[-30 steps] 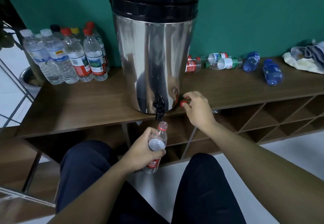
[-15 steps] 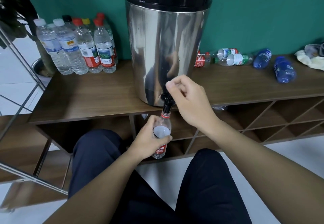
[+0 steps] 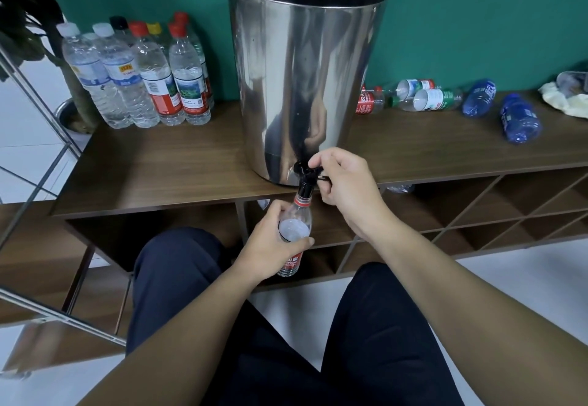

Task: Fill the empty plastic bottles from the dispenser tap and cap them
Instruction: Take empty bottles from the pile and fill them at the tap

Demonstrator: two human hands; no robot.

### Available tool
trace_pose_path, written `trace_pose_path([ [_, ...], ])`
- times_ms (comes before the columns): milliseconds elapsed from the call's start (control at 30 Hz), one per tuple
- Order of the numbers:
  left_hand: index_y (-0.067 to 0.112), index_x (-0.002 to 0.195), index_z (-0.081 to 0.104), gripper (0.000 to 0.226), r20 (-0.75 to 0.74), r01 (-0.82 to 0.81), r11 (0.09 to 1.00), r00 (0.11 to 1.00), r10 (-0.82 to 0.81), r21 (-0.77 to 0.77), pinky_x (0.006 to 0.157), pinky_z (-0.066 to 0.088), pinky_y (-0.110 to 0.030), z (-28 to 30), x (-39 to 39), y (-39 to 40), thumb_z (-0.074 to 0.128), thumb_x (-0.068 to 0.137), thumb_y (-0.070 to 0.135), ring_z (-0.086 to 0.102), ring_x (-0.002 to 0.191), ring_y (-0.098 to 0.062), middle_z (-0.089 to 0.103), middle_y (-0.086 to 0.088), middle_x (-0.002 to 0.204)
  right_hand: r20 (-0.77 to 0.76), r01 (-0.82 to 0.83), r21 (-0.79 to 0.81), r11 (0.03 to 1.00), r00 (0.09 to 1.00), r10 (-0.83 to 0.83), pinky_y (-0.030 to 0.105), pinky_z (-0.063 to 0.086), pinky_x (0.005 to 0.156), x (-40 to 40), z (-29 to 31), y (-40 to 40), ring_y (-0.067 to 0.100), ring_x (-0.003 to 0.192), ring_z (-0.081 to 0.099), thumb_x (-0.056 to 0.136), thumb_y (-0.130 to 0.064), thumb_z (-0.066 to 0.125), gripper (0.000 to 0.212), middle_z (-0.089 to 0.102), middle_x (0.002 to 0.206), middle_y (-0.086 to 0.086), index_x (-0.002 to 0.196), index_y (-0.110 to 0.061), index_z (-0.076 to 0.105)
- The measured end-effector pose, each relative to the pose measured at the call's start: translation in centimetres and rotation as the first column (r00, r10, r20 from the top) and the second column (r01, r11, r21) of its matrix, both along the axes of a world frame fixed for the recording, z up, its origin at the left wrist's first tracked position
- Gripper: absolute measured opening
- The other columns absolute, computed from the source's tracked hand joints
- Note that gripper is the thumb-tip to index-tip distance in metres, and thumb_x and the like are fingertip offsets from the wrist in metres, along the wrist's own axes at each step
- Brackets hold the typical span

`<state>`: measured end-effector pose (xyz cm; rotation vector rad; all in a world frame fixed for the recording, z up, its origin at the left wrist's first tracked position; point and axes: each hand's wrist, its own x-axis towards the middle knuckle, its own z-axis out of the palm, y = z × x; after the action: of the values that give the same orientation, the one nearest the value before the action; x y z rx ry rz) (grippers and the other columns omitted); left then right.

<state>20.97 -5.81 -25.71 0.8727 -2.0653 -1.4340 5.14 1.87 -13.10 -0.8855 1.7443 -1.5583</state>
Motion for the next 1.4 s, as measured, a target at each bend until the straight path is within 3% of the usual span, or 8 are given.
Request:
trace_pose_path([
  [67,0.034,0.120,0.058,0.058,-0.001,-0.001,1.000,1.000,0.001,0.004,0.101,0.058,-0.035,0.0,0.0,0.1,0.100,0.080,0.032,0.073,0.108,-0.007,0.074,0.013,0.116,0.076,-0.015,-0.001,1.000,0.997,0.015,0.024,0.031,0.050,-0.1,-0.8,0.4,0.009,0.051,0.038,0.115,-0.021,0.052,0.029,0.048,0.064,0.002,0.099,-0.011,0.075],
  [167,0.035,0.121,0.057,0.058,0.000,0.001,1.000,1.000,-0.001,0.008,0.098,0.056,-0.030,0.0,-0.1,0.1,0.100,0.081,0.032,0.072,0.109,-0.005,0.074,0.014,0.117,0.040,-0.012,0.023,1.000,0.999,0.011,0.027,0.031,0.052,0.1,-1.1,0.4,0.012,0.055,0.037,0.111,-0.031,0.062,0.026,0.045,0.066,0.004,0.101,-0.010,0.074],
  [400,0.039,0.121,0.056,0.061,0.005,-0.018,1.000,1.000,0.018,0.005,0.100,0.058,-0.032,0.1,-0.1,0.0,0.101,0.080,0.032,0.072,0.111,-0.005,0.074,0.012,0.121,0.040,0.030,-0.022,0.999,0.999,-0.029,0.026,0.033,0.053,1.1,-1.7,0.1,0.010,0.054,0.036,0.114,-0.031,0.056,0.026,0.041,0.060,-0.007,0.099,-0.011,0.065],
  [1100,0.042,0.129,0.067,0.064,0.009,-0.075,0.997,0.997,0.075,0.009,0.101,0.060,-0.034,0.7,0.2,0.4,0.103,0.077,0.031,0.071,0.109,0.001,0.076,0.020,0.117,0.059,0.047,-0.082,0.995,0.997,-0.043,0.028,0.031,0.052,1.5,-2.2,0.2,0.011,0.053,0.035,0.114,-0.029,0.058,0.024,0.041,0.058,-0.006,0.101,-0.010,0.064],
  [1400,0.041,0.134,0.068,0.069,-0.013,-0.064,0.998,0.998,0.064,0.004,0.108,0.060,-0.047,0.5,0.2,0.3,0.102,0.075,0.035,0.073,0.115,-0.006,0.077,0.017,0.122,0.049,0.047,-0.086,0.995,0.998,-0.043,0.028,0.031,0.052,1.6,-2.1,0.2,0.012,0.053,0.034,0.114,-0.029,0.057,0.022,0.039,0.057,-0.007,0.100,-0.014,0.064],
])
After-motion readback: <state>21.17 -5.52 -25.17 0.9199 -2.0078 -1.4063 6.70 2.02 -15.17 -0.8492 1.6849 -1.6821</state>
